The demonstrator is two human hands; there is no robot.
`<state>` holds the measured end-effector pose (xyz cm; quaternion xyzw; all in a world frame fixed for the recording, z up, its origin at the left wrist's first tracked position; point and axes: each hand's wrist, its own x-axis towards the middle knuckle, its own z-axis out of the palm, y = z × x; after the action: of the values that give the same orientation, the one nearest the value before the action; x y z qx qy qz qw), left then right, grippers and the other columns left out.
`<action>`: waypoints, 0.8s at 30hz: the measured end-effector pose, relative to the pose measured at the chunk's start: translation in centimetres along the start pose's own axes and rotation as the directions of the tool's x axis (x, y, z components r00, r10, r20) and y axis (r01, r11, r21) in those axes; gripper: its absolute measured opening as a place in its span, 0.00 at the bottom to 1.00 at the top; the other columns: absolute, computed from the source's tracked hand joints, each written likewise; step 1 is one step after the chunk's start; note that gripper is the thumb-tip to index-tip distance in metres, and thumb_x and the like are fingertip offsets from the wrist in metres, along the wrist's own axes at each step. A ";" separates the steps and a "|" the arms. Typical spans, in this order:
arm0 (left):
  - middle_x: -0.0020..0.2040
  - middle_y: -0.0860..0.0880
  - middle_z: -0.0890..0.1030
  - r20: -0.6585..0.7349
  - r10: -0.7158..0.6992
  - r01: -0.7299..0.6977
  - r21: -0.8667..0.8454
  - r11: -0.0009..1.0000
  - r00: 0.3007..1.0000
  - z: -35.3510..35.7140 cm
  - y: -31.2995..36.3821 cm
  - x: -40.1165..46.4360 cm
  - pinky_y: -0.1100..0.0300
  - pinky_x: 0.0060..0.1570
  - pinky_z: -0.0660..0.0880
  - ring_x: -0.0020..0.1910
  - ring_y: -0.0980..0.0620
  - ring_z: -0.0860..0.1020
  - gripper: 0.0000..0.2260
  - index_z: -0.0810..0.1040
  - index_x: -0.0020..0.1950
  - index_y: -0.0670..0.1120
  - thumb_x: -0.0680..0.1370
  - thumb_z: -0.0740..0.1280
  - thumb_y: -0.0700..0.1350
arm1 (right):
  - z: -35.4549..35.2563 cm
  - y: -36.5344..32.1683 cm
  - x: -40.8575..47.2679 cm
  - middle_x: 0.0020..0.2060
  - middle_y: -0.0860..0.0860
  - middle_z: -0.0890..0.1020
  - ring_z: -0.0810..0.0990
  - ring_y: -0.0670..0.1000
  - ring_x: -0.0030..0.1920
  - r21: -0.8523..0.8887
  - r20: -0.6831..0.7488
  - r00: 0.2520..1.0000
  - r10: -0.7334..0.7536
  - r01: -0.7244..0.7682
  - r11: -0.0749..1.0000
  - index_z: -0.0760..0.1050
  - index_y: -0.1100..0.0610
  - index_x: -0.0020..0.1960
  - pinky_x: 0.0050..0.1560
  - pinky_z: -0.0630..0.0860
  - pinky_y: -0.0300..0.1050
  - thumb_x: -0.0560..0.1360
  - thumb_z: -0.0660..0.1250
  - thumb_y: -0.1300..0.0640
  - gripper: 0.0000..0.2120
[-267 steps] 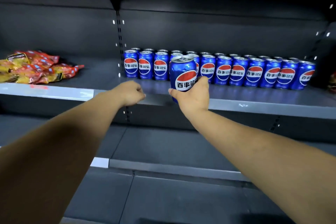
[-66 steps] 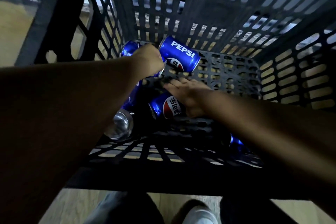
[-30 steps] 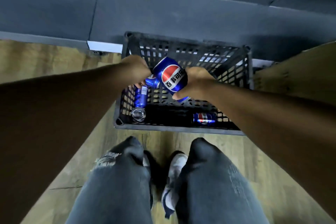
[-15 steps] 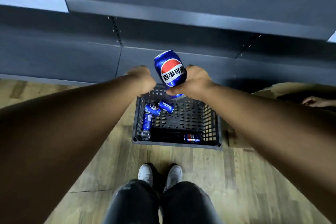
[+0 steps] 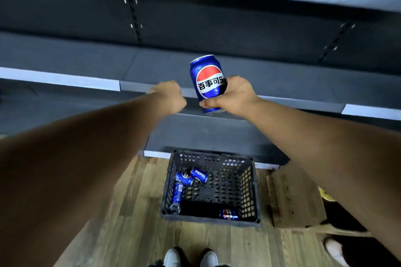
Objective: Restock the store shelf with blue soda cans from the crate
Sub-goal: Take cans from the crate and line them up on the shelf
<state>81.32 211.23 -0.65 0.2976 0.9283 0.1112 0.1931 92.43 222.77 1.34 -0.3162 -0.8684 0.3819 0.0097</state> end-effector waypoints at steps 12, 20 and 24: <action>0.39 0.44 0.78 -0.197 0.111 -0.127 -0.072 0.989 0.974 -9.9 4.5 -2.5 0.56 0.45 0.75 0.40 0.44 0.78 0.08 0.75 0.38 0.45 0.73 0.59 0.37 | -8.2 -6.3 -1.0 0.44 0.49 0.74 0.73 0.48 0.43 0.065 -0.229 0.962 -0.148 0.167 0.984 0.68 0.56 0.50 0.34 0.68 0.36 0.64 0.79 0.51 0.24; 0.43 0.46 0.80 -0.357 0.065 -0.126 -0.151 0.981 0.932 -12.7 4.7 -3.6 0.55 0.48 0.77 0.45 0.44 0.79 0.07 0.79 0.42 0.46 0.73 0.62 0.38 | -10.2 -7.9 -0.9 0.45 0.50 0.78 0.76 0.48 0.43 0.105 -0.329 0.916 -0.231 0.278 0.955 0.74 0.60 0.55 0.29 0.64 0.28 0.63 0.79 0.50 0.26; 0.42 0.43 0.81 -0.402 0.015 -0.090 -0.168 0.982 0.916 -13.9 4.0 -3.3 0.54 0.50 0.78 0.44 0.43 0.80 0.07 0.79 0.41 0.46 0.72 0.61 0.38 | -10.7 -8.9 -0.7 0.45 0.48 0.76 0.74 0.47 0.43 0.097 -0.367 0.885 -0.286 0.342 0.935 0.69 0.57 0.50 0.35 0.67 0.33 0.65 0.78 0.52 0.23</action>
<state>79.87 211.18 14.14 0.2744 0.9257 0.2594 0.0235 90.93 224.83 15.03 -0.2316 -0.8594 0.3813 0.2497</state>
